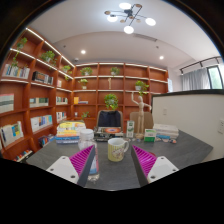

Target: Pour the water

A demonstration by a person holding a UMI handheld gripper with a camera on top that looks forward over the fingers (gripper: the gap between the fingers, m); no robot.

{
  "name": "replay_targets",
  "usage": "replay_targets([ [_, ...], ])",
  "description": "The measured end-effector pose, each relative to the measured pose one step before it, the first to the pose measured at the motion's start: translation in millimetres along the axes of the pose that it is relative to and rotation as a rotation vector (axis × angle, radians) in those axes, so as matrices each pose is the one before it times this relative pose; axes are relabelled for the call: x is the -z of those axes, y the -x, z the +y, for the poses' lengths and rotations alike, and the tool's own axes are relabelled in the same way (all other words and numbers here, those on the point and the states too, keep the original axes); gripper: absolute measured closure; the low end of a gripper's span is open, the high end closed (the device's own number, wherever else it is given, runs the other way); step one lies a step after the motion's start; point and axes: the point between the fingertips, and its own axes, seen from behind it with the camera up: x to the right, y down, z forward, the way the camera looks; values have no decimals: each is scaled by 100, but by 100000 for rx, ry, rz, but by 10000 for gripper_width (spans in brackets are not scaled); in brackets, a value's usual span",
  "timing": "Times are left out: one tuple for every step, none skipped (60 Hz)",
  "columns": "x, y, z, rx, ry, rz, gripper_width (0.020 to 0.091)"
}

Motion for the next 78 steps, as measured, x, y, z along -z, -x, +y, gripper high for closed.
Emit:
replay_targets([
  [11, 342, 167, 13, 34, -827, 340],
  [-24, 396, 155, -5, -110, -815, 340],
  [-27, 524, 321, 60, -186, -746, 341],
  [-55, 522, 277, 45, -153, -759, 340],
  [-46, 569, 317, 125, -117, -811, 340],
  [-82, 588, 297, 151, -131, -897, 340],
  [-89, 607, 247, 225, -109, -948, 340],
  [-110, 628, 284, 181, -28, -939, 340],
  [-325, -1085, -1464, 466, 722, -1056, 337],
  [61, 1905, 1654, -187, -239, -187, 334],
  [-56, 443, 273, 226, 247, -421, 330],
  [-237, 570, 393, 252, 188, -406, 331],
  [-184, 483, 286, 336, 415, -487, 333],
  [-254, 445, 328, 347, 559, -467, 332],
  [-247, 397, 295, 363, 556, -449, 331],
  [-247, 323, 161, 403, 559, -469, 331],
  [-334, 275, 206, 323, 366, -349, 330],
  [-294, 243, 166, 176, 395, -205, 331],
  [-386, 254, 202, 22, 248, -60, 331],
  [-263, 138, 39, -28, 337, -51, 332],
  [-408, 166, 132, -163, 226, -38, 331],
  [-343, 135, 140, -239, 230, -6, 331],
  [-406, 61, 147, -262, 255, 67, 331],
  [-446, 72, 174, -323, 167, 205, 330],
  [-358, -30, 101, -342, 170, 376, 331],
  [-246, -128, -23, -372, 157, 526, 331],
  [-422, -21, 115, -387, -148, 649, 331],
  [-259, -137, -15, -290, -77, 524, 331],
  [-308, -93, 60, -302, -172, 530, 330],
  [-391, -37, 124, -413, -155, 519, 329],
  [-209, -156, 57, -456, 202, 432, 329],
  [-350, 0, 171, -435, 174, 390, 333],
  [-211, -88, 79, -336, 375, 216, 332],
  [-258, -24, 141, -248, 302, 207, 331],
  [-285, -5, 140, -171, 300, 75, 333],
  [-237, -65, 107, -99, 315, 48, 344],
  [-265, -80, 164, -111, 483, 248, 361],
  [-232, -89, 200, -40, 573, 402, 383],
  [-203, -126, 172, 17, 455, 450, 408],
  [-206, -118, 141, 142, 289, 378, 432],
  [-142, -68, 62, 279, 2, 361, 459],
  [-124, -65, 21, 483, -260, 412, 496],
  [-75, -240, 0, 619, -328, 960, 543],
  [-86, -196, -21, 950, -560, 1118, 589],
  [-76, 96, 12, 556, -647, 214, 588],
  [74, -9, -162, 294, -720, 38, 589],
  [-37, -10, -27, -42, -607, 269, 602],
  [23, -78, -63, -401, -590, 623, 616],
  [-12, -82, -19, -661, -693, 760, 619],
  [-21, -119, 6, -570, -733, 837, 652],
  [-26, -56, -5, -516, -772, 507, 657],
  [-71, 54, -30, -610, -1024, 113, 681],
  [-19, 58, -31, -754, -771, -164, 697],
  [13, 16, -58, -549, -496, -315, 704],
  [-62, 27, 8, -473, -338, -326, 725],
  [-77, 42, 23, -31, -69, -414, 727],
  [-62, -6, 17, 356, 8, -213, 745],
  [-203, 4, 6, 757, -145, -241, 759],
  [-13, -6, 39, 840, 99, -97, 759],
  [-19, 11, 17, 176, 101, -70, 759],
  [-7, 16, -46, -261, -21, -219, 759],
  [-27, 47, 39, 79, 152, -272, 759],
  [-12, -8, 10, 127, 43, -109, 760],
  [-32, 2, -22, -56, 107, 49, 759],
  [-39, -9, -4, -108, 337, 155, 759],
  [-202, 291, -214, -286, 630, 278, 759],
  [-11, 33, 85, -286, 620, 211, 759],
  [-51, 101, 3, -264, 667, 229, 759],
  [-140, 189, -21, -306, 716, 198, 759],
  [-140, 288, -4, -441, 868, 114, 759],
  [-375, 197, 177, -704, 413, -49, 759],
  [-267, 456, -54, -980, 890, -86, 759],
  [-294, 532, -59, -1351, 927, -325, 760],
  [-344, 596, -67, -1760, 937, -595, 760],
  [-211, 688, -295, -1943, 1175, -666, 759],
  [-377, 652, -191, -2426, 347, -1066, 758],
  [-619, 457, 1, -2930, -250, -1371, 758],
  [-434, 621, -142, -3438, 44, -1538, 757],
])
